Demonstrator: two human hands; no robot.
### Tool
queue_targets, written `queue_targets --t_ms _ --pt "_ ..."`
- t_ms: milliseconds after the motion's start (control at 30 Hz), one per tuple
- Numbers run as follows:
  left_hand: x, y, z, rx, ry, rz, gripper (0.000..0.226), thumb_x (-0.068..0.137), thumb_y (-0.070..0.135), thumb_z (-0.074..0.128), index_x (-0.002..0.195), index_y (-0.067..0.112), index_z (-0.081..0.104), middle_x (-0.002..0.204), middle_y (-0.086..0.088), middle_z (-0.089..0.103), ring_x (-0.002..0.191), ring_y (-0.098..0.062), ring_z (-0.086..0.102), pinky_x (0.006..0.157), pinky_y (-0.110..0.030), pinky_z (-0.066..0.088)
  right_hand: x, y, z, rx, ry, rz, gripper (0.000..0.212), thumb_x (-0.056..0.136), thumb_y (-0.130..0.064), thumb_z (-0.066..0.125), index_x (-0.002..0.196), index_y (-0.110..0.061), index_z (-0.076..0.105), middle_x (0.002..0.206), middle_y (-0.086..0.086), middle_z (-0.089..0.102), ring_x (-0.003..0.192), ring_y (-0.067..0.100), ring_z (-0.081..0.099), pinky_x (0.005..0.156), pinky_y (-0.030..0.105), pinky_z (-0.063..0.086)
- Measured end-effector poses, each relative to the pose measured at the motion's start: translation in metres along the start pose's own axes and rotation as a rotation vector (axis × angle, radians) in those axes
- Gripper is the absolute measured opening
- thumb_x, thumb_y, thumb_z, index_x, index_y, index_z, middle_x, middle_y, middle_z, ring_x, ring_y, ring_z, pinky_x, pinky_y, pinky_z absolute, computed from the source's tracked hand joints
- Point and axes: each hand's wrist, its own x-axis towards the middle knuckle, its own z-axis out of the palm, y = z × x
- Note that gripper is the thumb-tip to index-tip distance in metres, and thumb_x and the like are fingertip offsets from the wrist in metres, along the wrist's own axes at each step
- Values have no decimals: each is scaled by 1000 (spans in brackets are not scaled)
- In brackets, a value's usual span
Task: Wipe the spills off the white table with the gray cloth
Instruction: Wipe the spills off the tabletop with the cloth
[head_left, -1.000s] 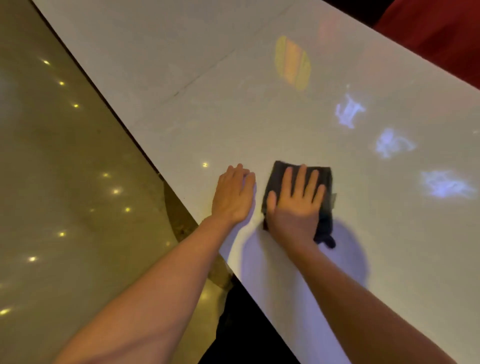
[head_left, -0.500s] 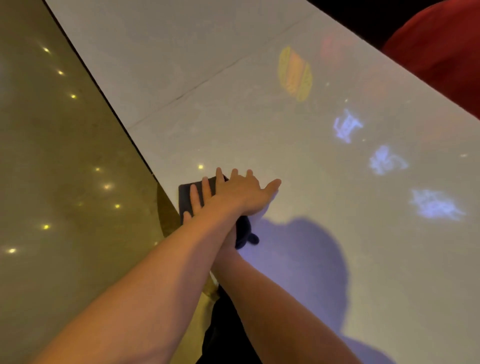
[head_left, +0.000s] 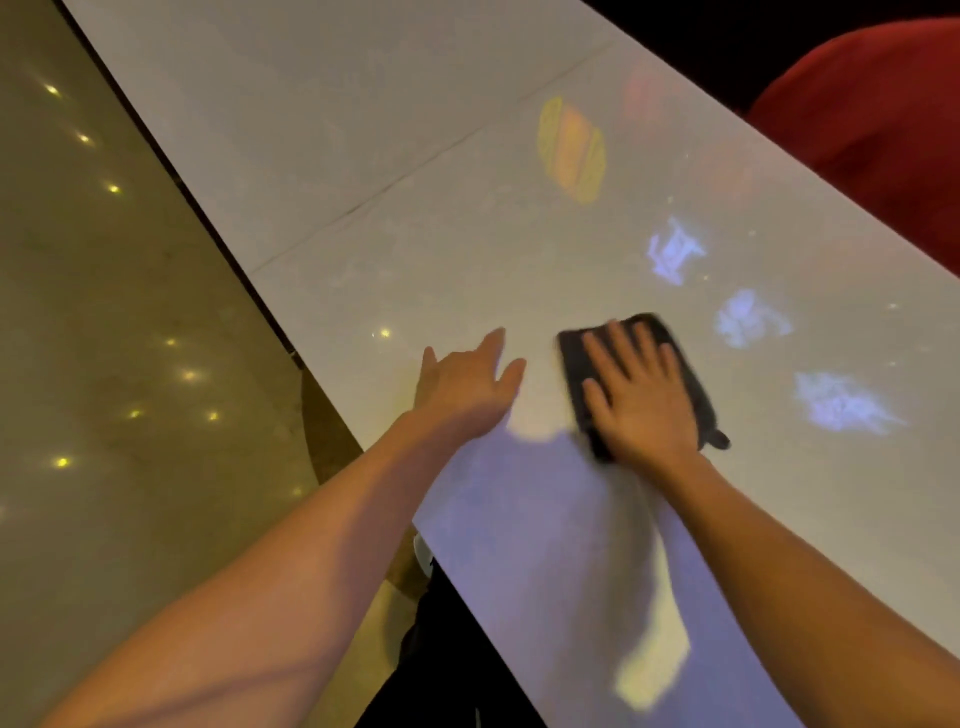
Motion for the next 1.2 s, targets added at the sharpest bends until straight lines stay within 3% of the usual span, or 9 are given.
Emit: queue_targets --t_ms 133,267,400,633,800,933,1100,1133,1200 --pt "2 -48 0 56 179 -152 64 102 50 25 155 13 20 165 -19 14 151 -39 7 123 -49 8 15 -56 4 130 45 538 66 102 -43 35 162 -18 22 169 16 17 155 42 11 125 59 8" --pt "12 -67 -3 78 221 -183 59 102 48 26 153 17 22 165 -18 10 150 -41 5 119 -53 16 -64 -170 33 177 -13 -63 65 101 -51 36 160 -25 28 168 10 26 157 35 12 126 53 4" --pt "15 -82 -4 124 249 -122 56 102 48 26 152 22 24 165 -15 10 150 -38 7 115 -54 19 -24 -121 24 119 -107 -446 62 100 -52 39 158 -32 32 167 5 30 157 33 14 126 54 9" --pt "35 -132 -14 152 291 -158 66 100 50 28 155 15 15 166 -16 6 152 -34 1 118 -56 14 117 -95 10 106 74 462 68 100 -47 33 162 -22 21 171 14 14 156 42 10 125 58 7" --pt "87 -146 -50 180 292 1 61 101 42 30 154 13 22 164 -22 15 150 -43 8 115 -61 19 60 -205 40 96 21 9 67 102 -53 35 161 -24 25 169 10 22 157 37 5 126 55 4" --pt "97 -160 -56 216 239 93 65 99 43 28 156 14 19 166 -20 9 151 -42 3 118 -58 17 100 -144 21 47 -51 -289 63 102 -53 36 160 -31 27 169 5 25 157 35 13 126 55 13" --pt "99 -161 -53 209 257 107 67 97 44 29 156 15 22 165 -20 13 151 -42 8 117 -57 18 183 -84 -2 88 100 767 66 103 -48 28 163 -23 16 171 13 12 156 40 8 124 59 10" --pt "99 -161 -53 209 259 109 67 96 44 30 156 14 23 165 -20 14 151 -42 8 117 -57 18 183 -109 4 72 97 801 67 102 -48 29 163 -20 18 170 15 15 155 43 11 123 60 12" --pt "99 -162 -54 204 255 105 67 95 43 30 155 14 25 165 -20 14 151 -42 8 118 -56 17 160 -160 21 63 82 457 66 100 -46 36 159 -17 30 166 19 26 152 47 20 120 63 20"
